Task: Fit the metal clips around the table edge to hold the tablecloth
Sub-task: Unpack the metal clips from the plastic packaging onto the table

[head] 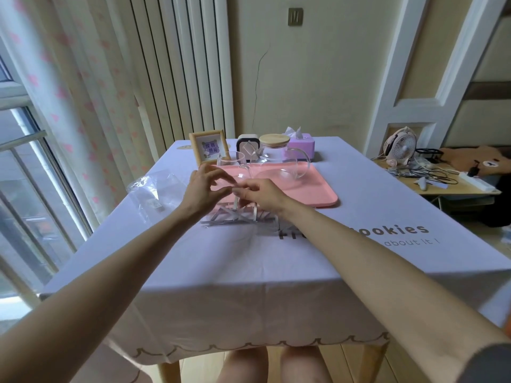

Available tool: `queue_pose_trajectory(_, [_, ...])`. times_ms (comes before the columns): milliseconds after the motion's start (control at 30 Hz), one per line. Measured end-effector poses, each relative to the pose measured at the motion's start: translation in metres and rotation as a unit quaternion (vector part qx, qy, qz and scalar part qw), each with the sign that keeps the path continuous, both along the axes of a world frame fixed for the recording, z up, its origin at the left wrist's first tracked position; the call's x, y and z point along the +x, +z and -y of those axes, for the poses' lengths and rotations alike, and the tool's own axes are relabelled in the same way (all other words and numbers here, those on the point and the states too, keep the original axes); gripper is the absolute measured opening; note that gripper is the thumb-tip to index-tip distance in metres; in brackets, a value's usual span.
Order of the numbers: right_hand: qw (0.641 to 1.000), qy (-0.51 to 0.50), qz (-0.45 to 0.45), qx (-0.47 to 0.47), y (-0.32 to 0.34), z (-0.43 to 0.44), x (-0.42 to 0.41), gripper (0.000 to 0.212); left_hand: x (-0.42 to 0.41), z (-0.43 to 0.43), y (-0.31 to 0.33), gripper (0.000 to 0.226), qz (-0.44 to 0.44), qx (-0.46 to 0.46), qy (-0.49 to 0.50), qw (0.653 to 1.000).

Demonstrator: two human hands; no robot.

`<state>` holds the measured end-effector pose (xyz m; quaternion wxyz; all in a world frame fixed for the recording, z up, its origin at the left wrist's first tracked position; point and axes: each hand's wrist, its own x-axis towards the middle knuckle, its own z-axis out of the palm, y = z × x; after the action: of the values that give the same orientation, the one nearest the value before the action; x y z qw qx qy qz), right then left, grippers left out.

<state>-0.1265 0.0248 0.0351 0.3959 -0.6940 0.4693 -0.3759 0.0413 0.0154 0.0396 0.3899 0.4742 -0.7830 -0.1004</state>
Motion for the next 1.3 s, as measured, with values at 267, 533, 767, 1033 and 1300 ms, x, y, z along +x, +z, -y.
queue_pose_trajectory(267, [0.999, -0.027, 0.041, 0.001, 0.017, 0.012, 0.004, 0.015, -0.01, -0.013, -0.017, 0.091, -0.353, 0.298, -0.037, 0.886])
queue_pose_trajectory(533, [0.99, -0.087, 0.092, -0.056, 0.044, 0.014, -0.002, 0.017, -0.041, -0.013, -0.032, 0.054, -0.438, 0.334, -0.098, 0.829])
queue_pose_trajectory(767, [0.974, -0.147, 0.156, -0.076, 0.065, 0.019, -0.018, 0.021, -0.067, -0.015, -0.045, 0.013, -0.276, 0.312, -0.111, 0.902])
queue_pose_trajectory(1033, [0.95, -0.243, 0.178, -0.088, 0.076, 0.023, -0.044, 0.021, -0.061, -0.004, -0.038, 0.006, -0.334, 0.246, -0.06, 0.908])
queue_pose_trajectory(1300, [0.962, -0.206, 0.176, -0.032, 0.057, 0.017, -0.058, 0.005, -0.044, 0.007, -0.057, 0.043, -0.267, 0.177, -0.047, 0.946])
